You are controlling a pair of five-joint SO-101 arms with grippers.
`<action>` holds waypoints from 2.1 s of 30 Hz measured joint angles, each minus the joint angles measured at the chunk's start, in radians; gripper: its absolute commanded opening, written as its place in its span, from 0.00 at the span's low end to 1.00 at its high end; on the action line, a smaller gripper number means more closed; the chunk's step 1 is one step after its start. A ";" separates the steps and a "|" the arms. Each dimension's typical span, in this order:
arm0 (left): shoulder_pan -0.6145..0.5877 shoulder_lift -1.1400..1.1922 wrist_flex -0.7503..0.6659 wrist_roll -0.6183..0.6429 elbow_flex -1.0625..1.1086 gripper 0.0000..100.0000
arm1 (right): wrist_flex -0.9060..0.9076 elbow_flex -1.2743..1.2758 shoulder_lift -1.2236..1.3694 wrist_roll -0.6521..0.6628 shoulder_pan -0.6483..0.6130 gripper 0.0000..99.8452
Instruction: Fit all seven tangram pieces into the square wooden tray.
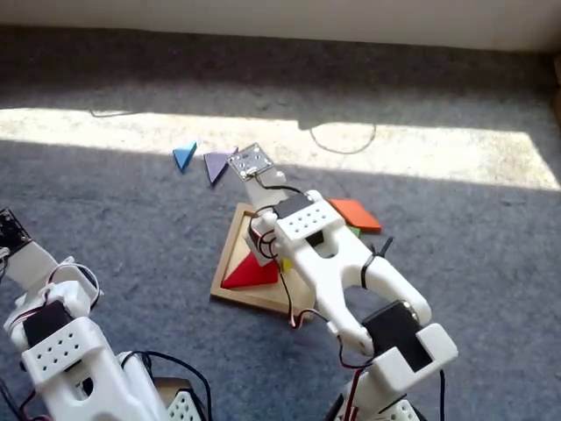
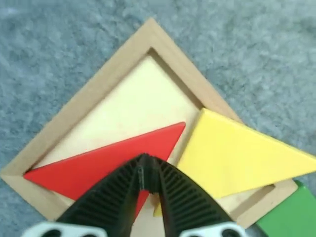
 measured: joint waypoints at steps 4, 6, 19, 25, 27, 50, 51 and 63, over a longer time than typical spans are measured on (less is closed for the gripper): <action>0.000 0.000 0.000 0.000 0.000 0.00 | 0.000 -0.060 0.040 0.002 -0.034 0.01; 0.000 0.000 0.000 0.000 0.000 0.00 | -0.002 -0.083 0.058 0.002 -0.054 0.01; 0.000 0.000 0.000 0.000 0.000 0.00 | -0.002 -0.143 0.043 0.002 -0.077 0.01; 0.000 0.000 0.000 0.000 0.000 0.00 | -0.003 -0.064 -0.169 0.002 -0.078 0.01; 0.000 0.000 0.000 0.000 0.000 0.00 | -0.003 -0.002 -0.206 0.002 -0.078 0.01; 0.000 0.000 0.000 0.000 0.000 0.00 | -0.104 -0.014 -0.124 0.002 -0.083 0.01; 0.000 0.000 0.000 0.000 0.000 0.00 | -0.097 0.008 -0.173 0.002 -0.075 0.01; 0.000 0.000 0.000 0.000 0.000 0.00 | 0.078 0.152 -0.494 0.006 0.236 0.01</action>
